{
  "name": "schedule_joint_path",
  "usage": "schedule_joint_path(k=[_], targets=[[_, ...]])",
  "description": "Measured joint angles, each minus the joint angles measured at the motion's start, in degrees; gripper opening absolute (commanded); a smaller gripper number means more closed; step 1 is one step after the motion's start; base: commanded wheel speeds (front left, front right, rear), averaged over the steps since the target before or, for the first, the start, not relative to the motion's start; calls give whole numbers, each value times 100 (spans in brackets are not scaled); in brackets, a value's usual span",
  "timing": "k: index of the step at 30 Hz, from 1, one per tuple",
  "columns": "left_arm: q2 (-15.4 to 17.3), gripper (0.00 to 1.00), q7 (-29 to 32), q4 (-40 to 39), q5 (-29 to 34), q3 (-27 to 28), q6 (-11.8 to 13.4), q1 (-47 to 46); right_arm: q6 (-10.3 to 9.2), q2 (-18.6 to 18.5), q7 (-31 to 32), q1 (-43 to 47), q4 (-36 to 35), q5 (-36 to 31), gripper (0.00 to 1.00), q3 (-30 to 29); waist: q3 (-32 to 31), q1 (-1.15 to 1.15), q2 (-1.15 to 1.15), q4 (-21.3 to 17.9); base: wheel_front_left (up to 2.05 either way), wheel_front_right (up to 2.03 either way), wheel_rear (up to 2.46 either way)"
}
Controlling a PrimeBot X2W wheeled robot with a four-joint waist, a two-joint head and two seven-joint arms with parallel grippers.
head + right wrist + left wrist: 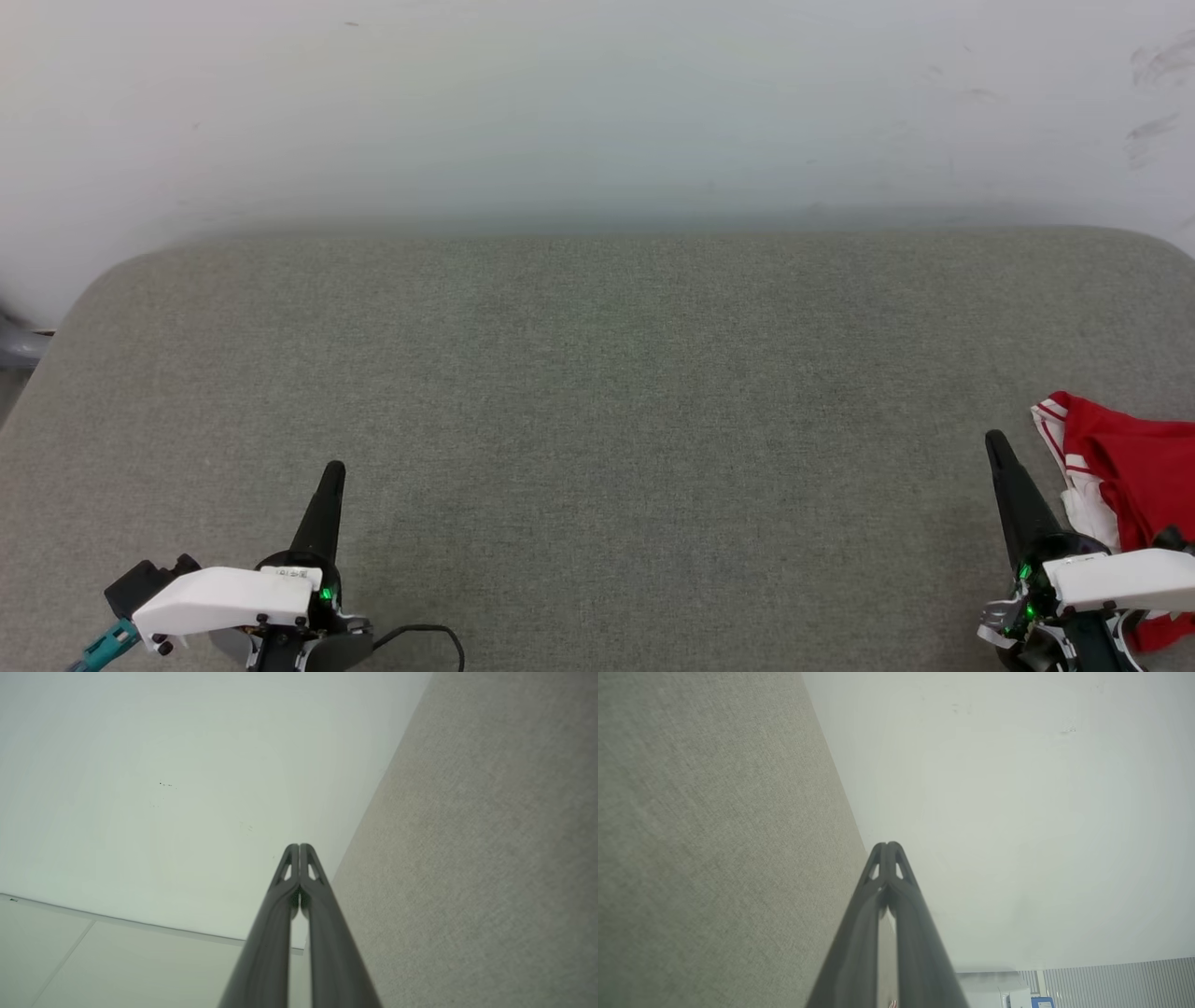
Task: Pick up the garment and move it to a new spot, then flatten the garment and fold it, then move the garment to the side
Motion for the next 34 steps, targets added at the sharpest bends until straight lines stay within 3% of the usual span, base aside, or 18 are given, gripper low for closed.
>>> schedule_joint_path(k=[34], targets=[[-45, 0, 310, 68, -1146, 174, -125, -191, -1, 21, 114, -242, 348, 1222, 0, -35, 59, -1, 0, 3, 0, 0, 0]])
